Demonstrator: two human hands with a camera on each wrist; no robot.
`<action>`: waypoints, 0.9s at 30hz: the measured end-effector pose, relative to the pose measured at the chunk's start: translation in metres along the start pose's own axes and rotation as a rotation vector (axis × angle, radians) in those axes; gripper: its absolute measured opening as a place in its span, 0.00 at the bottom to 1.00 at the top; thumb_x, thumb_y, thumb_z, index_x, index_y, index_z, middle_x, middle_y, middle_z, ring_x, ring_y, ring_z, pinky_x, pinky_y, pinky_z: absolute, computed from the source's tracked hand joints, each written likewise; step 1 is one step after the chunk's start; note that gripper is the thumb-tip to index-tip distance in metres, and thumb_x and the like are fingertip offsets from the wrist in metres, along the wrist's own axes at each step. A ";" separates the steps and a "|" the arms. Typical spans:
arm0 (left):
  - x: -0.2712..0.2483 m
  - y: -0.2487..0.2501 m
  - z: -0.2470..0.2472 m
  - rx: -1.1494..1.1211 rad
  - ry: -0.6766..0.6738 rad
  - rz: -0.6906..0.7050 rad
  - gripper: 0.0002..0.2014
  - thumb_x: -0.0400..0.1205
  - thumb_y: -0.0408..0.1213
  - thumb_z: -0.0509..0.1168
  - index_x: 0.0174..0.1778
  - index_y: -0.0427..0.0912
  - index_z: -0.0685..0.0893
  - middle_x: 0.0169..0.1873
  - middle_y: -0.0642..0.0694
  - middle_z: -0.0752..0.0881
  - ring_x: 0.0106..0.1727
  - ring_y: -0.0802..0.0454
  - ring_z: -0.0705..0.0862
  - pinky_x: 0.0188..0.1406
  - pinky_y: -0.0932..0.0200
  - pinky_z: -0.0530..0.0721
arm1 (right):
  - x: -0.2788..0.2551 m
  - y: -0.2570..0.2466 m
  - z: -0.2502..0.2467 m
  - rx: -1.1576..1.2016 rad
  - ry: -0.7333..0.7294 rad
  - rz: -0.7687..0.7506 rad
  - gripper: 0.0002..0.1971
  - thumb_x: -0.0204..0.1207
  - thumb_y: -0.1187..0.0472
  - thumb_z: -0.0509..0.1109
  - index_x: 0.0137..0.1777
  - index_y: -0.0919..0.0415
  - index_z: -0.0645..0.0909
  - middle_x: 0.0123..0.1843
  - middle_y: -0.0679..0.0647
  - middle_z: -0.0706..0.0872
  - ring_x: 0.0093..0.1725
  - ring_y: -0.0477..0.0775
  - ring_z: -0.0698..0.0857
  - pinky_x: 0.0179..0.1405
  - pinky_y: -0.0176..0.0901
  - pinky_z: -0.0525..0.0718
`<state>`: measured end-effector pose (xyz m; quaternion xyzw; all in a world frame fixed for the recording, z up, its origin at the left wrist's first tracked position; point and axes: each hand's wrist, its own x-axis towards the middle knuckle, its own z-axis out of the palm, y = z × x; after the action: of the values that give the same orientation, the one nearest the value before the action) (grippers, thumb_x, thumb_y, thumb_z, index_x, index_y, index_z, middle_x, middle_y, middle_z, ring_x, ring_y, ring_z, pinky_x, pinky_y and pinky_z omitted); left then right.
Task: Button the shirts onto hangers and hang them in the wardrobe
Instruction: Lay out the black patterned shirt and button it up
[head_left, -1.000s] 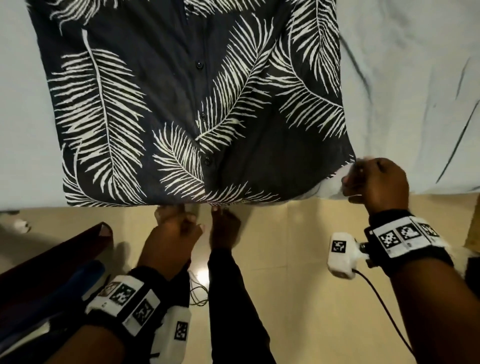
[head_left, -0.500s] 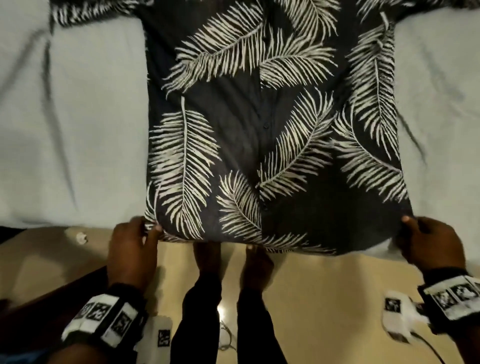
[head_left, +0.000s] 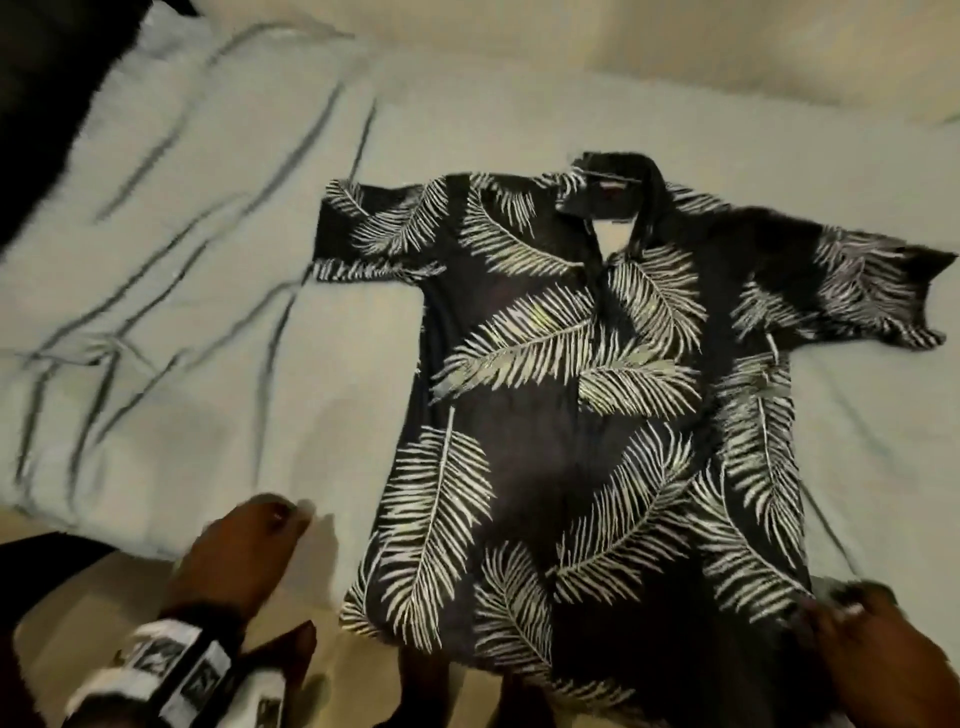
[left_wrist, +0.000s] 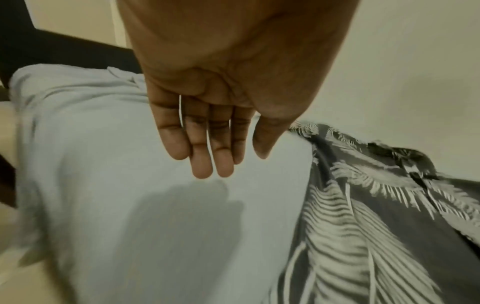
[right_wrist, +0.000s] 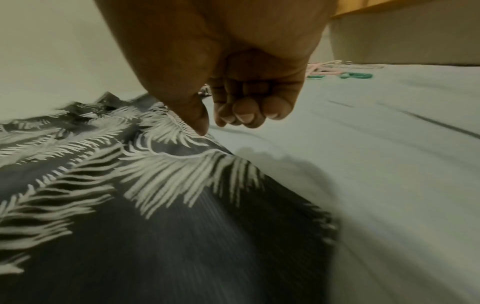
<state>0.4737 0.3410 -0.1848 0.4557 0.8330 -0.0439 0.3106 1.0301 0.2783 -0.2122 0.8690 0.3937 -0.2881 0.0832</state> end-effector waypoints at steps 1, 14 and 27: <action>0.010 0.010 -0.014 -0.024 0.050 0.006 0.14 0.84 0.60 0.64 0.48 0.54 0.85 0.43 0.50 0.89 0.50 0.41 0.87 0.49 0.50 0.81 | -0.012 -0.045 -0.021 0.022 0.013 -0.012 0.15 0.78 0.45 0.72 0.55 0.55 0.80 0.44 0.64 0.85 0.46 0.66 0.86 0.45 0.53 0.81; 0.252 0.128 -0.113 -0.360 0.336 0.250 0.19 0.87 0.51 0.65 0.67 0.42 0.84 0.63 0.41 0.88 0.66 0.41 0.84 0.62 0.54 0.75 | 0.124 -0.454 -0.072 -0.061 0.161 -0.788 0.14 0.87 0.54 0.63 0.56 0.64 0.85 0.55 0.69 0.88 0.56 0.71 0.85 0.52 0.55 0.79; 0.427 0.184 -0.132 -0.026 0.200 0.599 0.15 0.84 0.46 0.69 0.66 0.52 0.87 0.67 0.41 0.79 0.69 0.38 0.77 0.69 0.42 0.78 | 0.212 -0.640 -0.037 -0.302 0.067 -0.850 0.04 0.79 0.50 0.72 0.48 0.48 0.84 0.56 0.58 0.89 0.59 0.66 0.85 0.60 0.53 0.81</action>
<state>0.3883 0.8073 -0.2787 0.6789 0.6886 0.1054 0.2321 0.6890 0.8596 -0.2494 0.6171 0.7556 -0.2078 0.0709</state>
